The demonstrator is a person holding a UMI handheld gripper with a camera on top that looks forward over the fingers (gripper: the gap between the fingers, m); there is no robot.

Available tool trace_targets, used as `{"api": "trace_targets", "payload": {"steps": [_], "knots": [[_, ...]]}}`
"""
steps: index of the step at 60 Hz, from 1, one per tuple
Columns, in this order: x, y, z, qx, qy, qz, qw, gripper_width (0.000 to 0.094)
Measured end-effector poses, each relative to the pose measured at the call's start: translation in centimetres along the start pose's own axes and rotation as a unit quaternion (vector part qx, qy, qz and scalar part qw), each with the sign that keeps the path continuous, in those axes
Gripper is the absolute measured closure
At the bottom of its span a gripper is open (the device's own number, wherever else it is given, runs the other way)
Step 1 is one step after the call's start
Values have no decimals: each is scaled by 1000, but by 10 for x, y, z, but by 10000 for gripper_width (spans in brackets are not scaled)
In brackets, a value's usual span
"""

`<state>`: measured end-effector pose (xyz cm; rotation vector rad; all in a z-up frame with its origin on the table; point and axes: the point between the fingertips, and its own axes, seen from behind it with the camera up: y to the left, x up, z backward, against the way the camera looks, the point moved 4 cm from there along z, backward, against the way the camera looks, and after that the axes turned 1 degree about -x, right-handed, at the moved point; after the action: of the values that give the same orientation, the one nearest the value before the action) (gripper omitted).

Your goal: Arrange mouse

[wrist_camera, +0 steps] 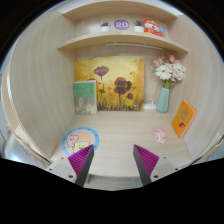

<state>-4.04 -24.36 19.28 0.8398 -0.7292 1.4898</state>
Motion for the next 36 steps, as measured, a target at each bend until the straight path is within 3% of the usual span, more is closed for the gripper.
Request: {"api": "trace_targets", "payload": {"steps": [10, 23, 36], "knots": [[-37, -43, -21, -35, 28, 0, 999, 142], [-100, -130, -60, -69, 94, -22, 993, 141], [-100, -206, -123, -92, 119, -35, 988, 153]]}}
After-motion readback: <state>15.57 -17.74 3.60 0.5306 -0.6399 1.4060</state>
